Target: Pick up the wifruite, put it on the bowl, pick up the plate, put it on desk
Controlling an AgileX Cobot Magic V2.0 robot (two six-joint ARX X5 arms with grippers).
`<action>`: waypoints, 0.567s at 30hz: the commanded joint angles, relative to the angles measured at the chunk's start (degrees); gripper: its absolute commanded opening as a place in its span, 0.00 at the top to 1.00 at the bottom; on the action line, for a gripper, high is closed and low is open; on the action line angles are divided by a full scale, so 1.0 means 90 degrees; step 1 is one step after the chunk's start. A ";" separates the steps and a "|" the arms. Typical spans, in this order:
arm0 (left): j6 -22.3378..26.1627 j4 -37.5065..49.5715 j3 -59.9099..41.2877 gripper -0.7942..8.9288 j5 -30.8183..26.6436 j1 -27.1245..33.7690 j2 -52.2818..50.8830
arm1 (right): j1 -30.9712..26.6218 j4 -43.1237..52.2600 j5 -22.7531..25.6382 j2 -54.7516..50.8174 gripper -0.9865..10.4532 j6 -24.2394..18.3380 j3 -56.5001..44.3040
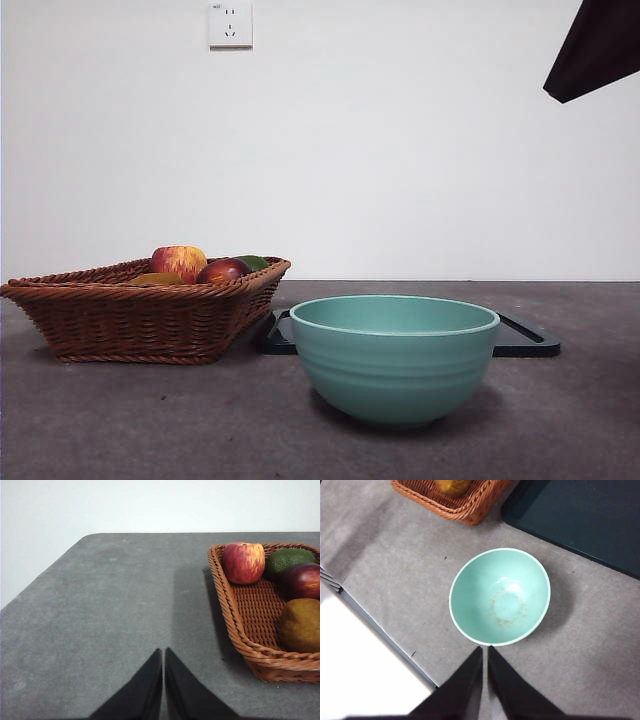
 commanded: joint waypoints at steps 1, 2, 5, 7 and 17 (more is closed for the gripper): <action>-0.0066 0.0085 -0.0131 0.91 -0.0012 0.0015 -0.0015 | 0.0058 0.0068 0.0015 0.0049 0.91 -0.0051 0.0102; -0.0066 0.0085 -0.0131 0.91 -0.0015 0.0015 -0.0015 | 0.0058 0.0068 0.0015 0.0049 0.91 -0.0051 0.0102; -0.0068 0.0085 -0.0131 0.91 -0.0015 0.0015 -0.0015 | 0.0058 0.0068 0.0015 0.0049 0.91 -0.0051 0.0102; -0.0066 0.0085 -0.0131 0.91 -0.0015 0.0015 -0.0015 | 0.0058 0.0070 0.0015 0.0049 0.91 -0.0051 0.0102; -0.0066 0.0085 -0.0131 0.91 -0.0015 0.0015 -0.0015 | 0.0063 0.0056 0.0177 0.0032 0.91 -0.0100 0.0102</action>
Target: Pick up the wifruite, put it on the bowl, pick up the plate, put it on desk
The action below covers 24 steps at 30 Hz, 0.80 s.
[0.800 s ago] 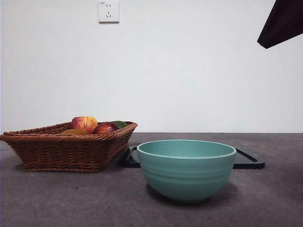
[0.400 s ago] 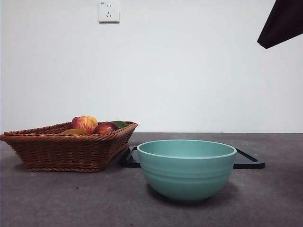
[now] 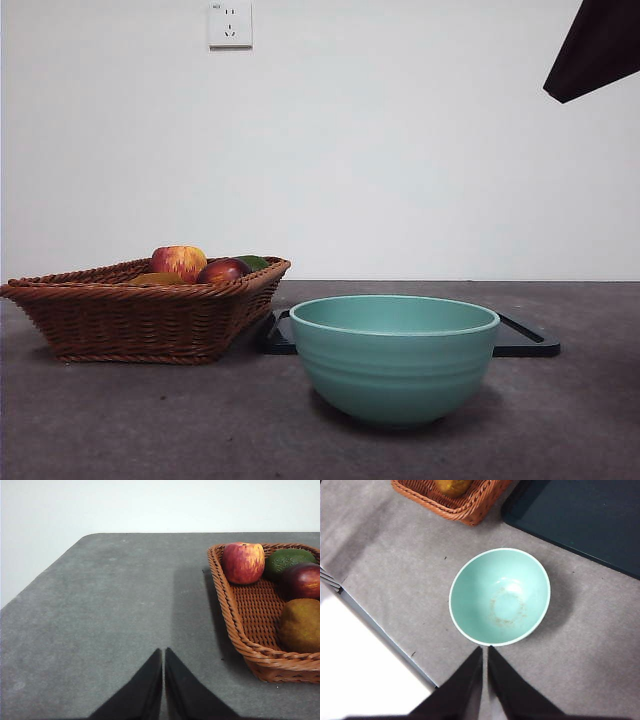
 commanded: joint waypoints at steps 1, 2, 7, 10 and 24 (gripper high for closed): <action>-0.0063 0.0085 -0.0131 0.91 -0.0015 0.0015 -0.0015 | 0.0039 0.0056 0.0364 -0.0046 0.91 -0.0194 0.0102; -0.0066 0.0085 -0.0131 0.91 -0.0015 0.0015 -0.0015 | -0.0010 0.0068 0.0520 -0.0090 0.91 -0.0194 0.0102; -0.0066 0.0085 -0.0131 0.91 -0.0015 0.0015 -0.0015 | -0.0687 0.0053 0.0537 -0.0576 0.91 -0.0301 0.0100; -0.0063 0.0085 -0.0131 0.91 -0.0015 0.0015 -0.0015 | -0.1700 0.0165 0.0571 -0.1168 0.91 -0.0617 0.0097; -0.0063 0.0087 -0.0131 0.91 -0.0015 0.0015 -0.0015 | -0.4034 0.4226 0.0865 -0.4170 0.91 -0.0971 -0.3395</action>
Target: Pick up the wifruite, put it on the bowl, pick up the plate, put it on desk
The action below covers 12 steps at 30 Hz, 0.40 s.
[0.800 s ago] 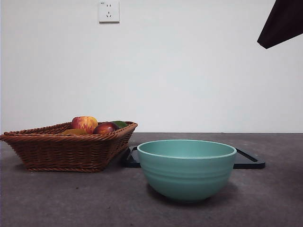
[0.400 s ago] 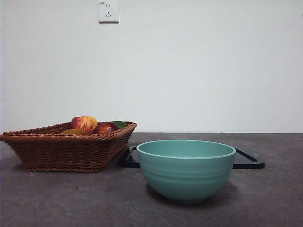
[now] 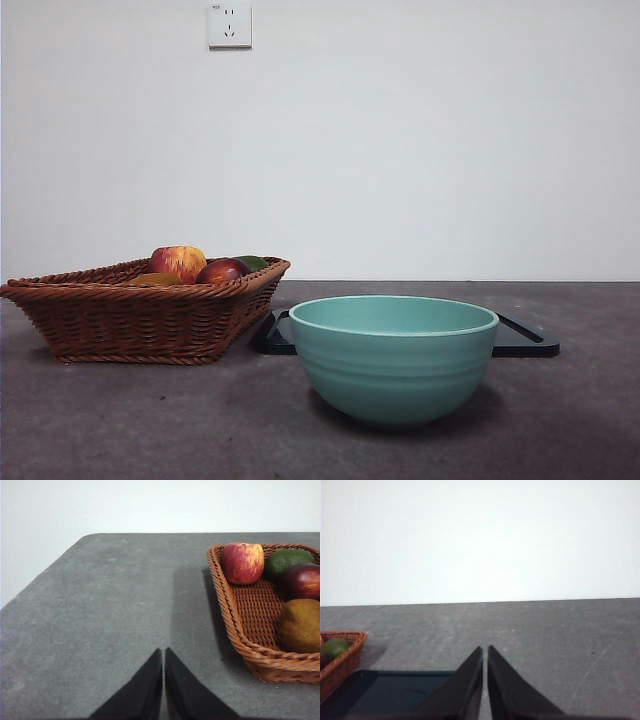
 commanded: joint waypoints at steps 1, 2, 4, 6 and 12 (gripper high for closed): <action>-0.0063 0.0083 -0.0131 0.91 -0.0015 0.0015 -0.0015 | 0.0002 0.0223 0.0027 -0.0296 0.91 -0.0061 -0.0510; -0.0063 0.0083 -0.0131 0.91 -0.0015 0.0015 -0.0012 | 0.0002 0.0272 0.0024 -0.0423 0.91 -0.0049 -0.0702; -0.0063 0.0083 -0.0131 0.91 -0.0015 0.0015 -0.0012 | 0.0005 0.0313 0.0019 -0.0588 0.91 -0.0046 -0.0959; -0.0063 0.0083 -0.0131 0.91 -0.0012 0.0015 -0.0012 | 0.0005 0.0313 0.0022 -0.0707 0.91 -0.0046 -0.1146; -0.0063 0.0083 -0.0131 0.91 -0.0012 0.0015 -0.0012 | 0.0007 0.0301 0.0015 -0.0889 0.91 -0.0044 -0.1591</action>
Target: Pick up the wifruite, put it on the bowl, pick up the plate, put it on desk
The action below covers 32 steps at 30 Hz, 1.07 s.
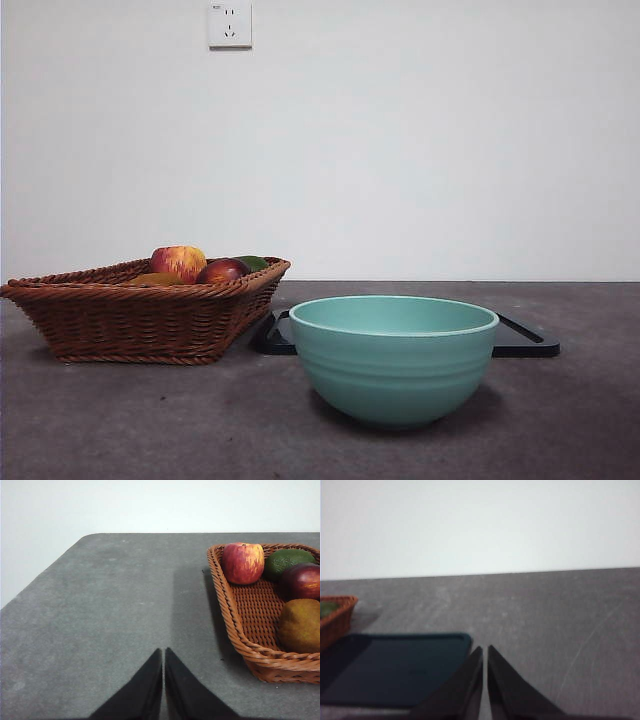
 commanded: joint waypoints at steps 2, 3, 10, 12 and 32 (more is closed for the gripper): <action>-0.0063 0.0083 -0.0131 0.91 -0.0015 0.0015 -0.0015 | 0.0005 0.0051 0.0010 -0.0007 0.91 -0.0039 -0.0211; -0.0063 0.0083 -0.0131 0.91 -0.0015 0.0015 -0.0012 | 0.0002 0.0032 0.0010 -0.0007 0.91 -0.0039 -0.0250; -0.0063 0.0083 -0.0131 0.91 -0.0015 0.0015 -0.0012 | 0.0002 -0.0661 0.0010 -0.0007 0.91 -0.0124 -0.0338; -0.0063 0.0083 -0.0131 0.91 -0.0015 0.0015 -0.0012 | 0.0002 -0.0653 -0.0005 -0.0007 0.91 -0.0121 -0.0338; -0.0063 0.0083 -0.0131 0.91 -0.0015 0.0015 -0.0012 | 0.0002 -0.0466 -0.0007 -0.0007 0.91 0.0010 -0.0333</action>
